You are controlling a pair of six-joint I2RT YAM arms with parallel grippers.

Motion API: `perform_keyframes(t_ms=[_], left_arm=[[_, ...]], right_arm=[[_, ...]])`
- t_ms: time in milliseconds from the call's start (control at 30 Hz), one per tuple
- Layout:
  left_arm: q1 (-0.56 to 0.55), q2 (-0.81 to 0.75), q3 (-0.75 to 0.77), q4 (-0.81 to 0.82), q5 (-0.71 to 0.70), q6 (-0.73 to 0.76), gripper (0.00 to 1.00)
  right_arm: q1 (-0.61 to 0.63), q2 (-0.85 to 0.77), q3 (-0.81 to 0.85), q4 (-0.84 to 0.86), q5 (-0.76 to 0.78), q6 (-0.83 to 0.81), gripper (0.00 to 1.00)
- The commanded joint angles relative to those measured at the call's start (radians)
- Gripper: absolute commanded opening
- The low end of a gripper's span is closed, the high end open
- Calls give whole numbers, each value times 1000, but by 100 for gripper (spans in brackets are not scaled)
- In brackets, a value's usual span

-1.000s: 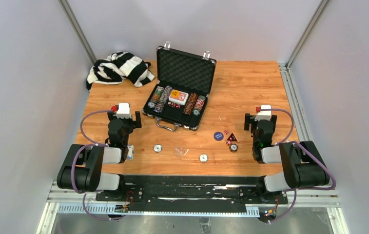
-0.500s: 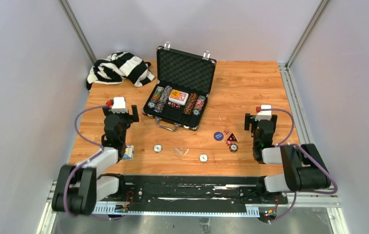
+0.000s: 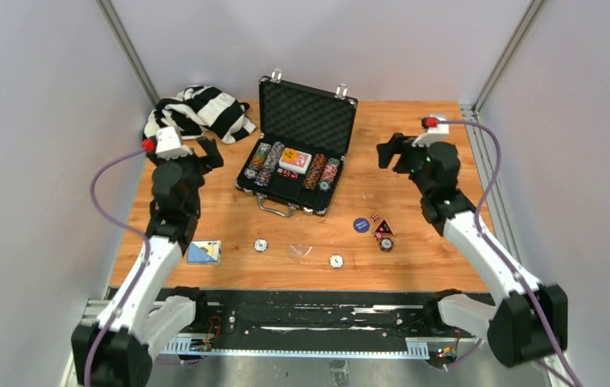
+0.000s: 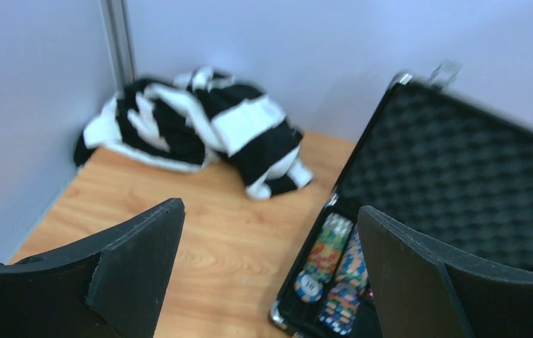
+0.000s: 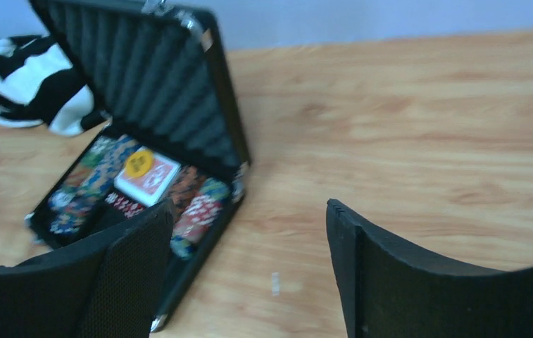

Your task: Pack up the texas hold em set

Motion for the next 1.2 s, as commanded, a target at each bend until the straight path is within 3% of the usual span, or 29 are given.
perform_keyframes(t_ms=[0, 167, 267, 467, 700, 1067, 1167], left_arm=[[2, 276, 126, -151, -18, -16, 98], [2, 539, 310, -251, 194, 34, 98], [2, 633, 346, -250, 201, 53, 95], [2, 830, 474, -325, 190, 122, 90], [2, 935, 558, -397, 160, 179, 88], [2, 1067, 663, -507, 189, 135, 85], [1, 1100, 701, -558, 202, 130, 81]], right_arm=[[56, 205, 99, -228, -150, 133, 71], [157, 382, 192, -301, -84, 147, 65], [206, 459, 226, -302, -48, 140, 59], [253, 603, 318, -332, -53, 135, 58], [273, 690, 366, -349, -57, 141, 55], [330, 736, 353, -359, -35, 143, 53], [332, 749, 350, -361, -30, 149, 49]])
